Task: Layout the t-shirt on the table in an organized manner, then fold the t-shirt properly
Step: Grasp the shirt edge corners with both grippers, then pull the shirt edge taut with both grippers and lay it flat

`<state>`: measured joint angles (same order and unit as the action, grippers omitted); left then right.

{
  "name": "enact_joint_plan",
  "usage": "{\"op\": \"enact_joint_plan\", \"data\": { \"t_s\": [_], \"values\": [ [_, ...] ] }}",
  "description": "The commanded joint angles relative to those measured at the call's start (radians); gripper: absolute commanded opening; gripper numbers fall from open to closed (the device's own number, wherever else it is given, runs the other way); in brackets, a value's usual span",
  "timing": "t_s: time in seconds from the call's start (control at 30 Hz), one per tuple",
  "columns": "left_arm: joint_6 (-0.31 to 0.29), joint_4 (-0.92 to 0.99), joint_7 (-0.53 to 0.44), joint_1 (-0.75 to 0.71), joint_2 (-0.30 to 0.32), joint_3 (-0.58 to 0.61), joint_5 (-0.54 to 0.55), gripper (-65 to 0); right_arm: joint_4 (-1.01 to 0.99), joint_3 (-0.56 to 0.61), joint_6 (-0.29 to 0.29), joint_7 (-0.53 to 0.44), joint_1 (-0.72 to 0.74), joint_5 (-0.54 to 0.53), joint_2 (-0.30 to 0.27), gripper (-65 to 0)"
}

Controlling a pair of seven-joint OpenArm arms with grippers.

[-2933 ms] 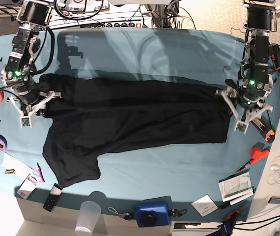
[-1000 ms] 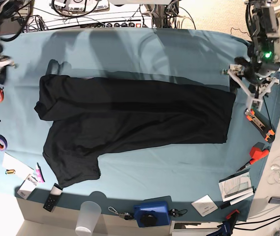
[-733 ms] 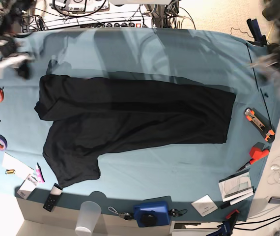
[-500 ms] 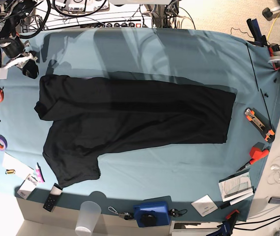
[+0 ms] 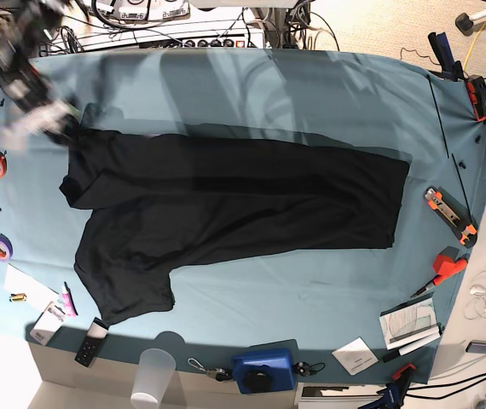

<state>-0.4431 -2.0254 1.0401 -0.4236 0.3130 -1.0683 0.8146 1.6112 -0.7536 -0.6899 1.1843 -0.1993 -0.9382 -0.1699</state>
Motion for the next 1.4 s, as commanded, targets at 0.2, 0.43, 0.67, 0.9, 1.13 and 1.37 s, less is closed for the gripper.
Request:
{"op": "enact_joint_plan", "data": {
  "t_s": [0.2, 0.43, 0.67, 0.9, 1.13, 1.37],
  "values": [
    [-0.003, -0.017, -0.017, -0.003, 0.017, 0.000, 0.022, -28.3, -0.084, 0.066, 0.021, -0.032, 0.065, 0.047, 0.002, -33.5],
    [-0.003, -0.011, -0.059, 0.005, 0.008, 0.257, 0.058, -28.3, -0.084, 0.064, 0.021, -0.033, 0.067, 0.121, 0.005, -33.6],
    [0.156, 0.102, -0.086, 0.133, -0.033, 0.560, -0.213, -28.3, -0.084, 0.064, 0.021, -0.019, 0.066, 0.121, -0.017, -33.6],
    [0.159, 0.393, -0.071, 0.296, -0.039, 0.550, -0.152, -28.3, -0.084, 0.065, 0.021, -0.004, 0.066, 0.133, -0.058, -33.6],
    [0.076, 0.520, 0.066, 0.361, -0.039, 0.423, 0.049, -28.3, -0.084, 0.064, 0.021, -0.008, 0.067, 0.150, -0.097, -33.6],
    [0.049, 0.557, 0.119, 0.361, -0.039, 0.422, 0.172, -28.3, -0.084, 0.064, 0.021, -0.009, 0.066, 0.150, -0.096, -33.6]
  ]
}}
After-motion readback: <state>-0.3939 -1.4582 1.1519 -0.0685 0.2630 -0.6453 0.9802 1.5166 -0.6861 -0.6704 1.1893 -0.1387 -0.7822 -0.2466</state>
